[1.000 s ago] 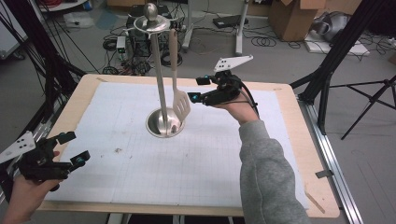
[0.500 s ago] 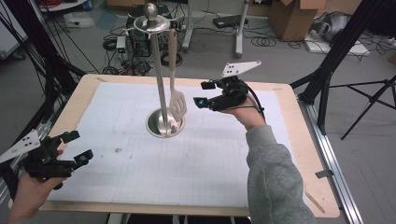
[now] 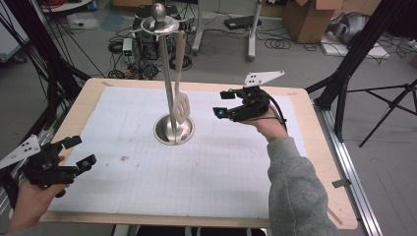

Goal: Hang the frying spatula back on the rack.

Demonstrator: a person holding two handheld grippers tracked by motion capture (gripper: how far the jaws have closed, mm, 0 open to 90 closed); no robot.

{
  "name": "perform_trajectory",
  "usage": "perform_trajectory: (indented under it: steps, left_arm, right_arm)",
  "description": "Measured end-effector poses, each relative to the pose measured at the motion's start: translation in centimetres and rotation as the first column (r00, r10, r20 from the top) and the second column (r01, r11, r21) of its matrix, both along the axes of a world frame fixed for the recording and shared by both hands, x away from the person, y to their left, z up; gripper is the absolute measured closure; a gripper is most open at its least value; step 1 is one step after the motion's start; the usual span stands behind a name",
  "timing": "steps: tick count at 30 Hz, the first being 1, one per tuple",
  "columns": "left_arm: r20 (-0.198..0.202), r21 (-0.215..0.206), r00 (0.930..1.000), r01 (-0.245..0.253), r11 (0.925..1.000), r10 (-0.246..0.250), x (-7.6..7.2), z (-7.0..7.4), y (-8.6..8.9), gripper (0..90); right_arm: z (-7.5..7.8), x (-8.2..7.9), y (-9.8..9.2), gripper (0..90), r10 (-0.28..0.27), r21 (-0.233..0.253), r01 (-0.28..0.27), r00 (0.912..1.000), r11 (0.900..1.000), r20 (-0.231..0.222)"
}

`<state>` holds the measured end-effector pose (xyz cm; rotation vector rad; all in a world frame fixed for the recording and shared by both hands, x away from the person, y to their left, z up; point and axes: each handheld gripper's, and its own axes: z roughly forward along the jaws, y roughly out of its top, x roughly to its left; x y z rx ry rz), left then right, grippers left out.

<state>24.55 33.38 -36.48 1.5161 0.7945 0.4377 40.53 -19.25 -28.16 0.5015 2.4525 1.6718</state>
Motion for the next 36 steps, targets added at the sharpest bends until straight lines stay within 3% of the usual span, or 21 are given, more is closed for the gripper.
perform_trajectory:
  steps: [11, 26, 36]
  left_arm:
    - [-0.009, 0.014, 0.9998, 0.016, 0.9998, -0.016, 0.4, -0.2, -0.6, 1.8]
    - [-0.009, 0.024, 0.9999, 0.011, 0.9996, -0.011, 0.7, -0.4, -0.8, 1.8]
    - [-0.02, 0.035, 0.9997, 0.018, 0.9992, -0.017, 0.8, -0.6, -1.0, 1.8]
  right_arm:
    - [-1.1, -1.9, -2.2, 26.3, -0.032, 0.014, 0.032, 0.9995, 0.999, 0.003]
    - [-3.1, -4.6, -5.0, 24.9, -0.018, 0.058, 0.017, 0.9998, 0.998, 0.011]
    - [-4.6, -5.7, -4.8, 18.1, -0.017, 0.059, 0.015, 0.9992, 0.998, 0.035]
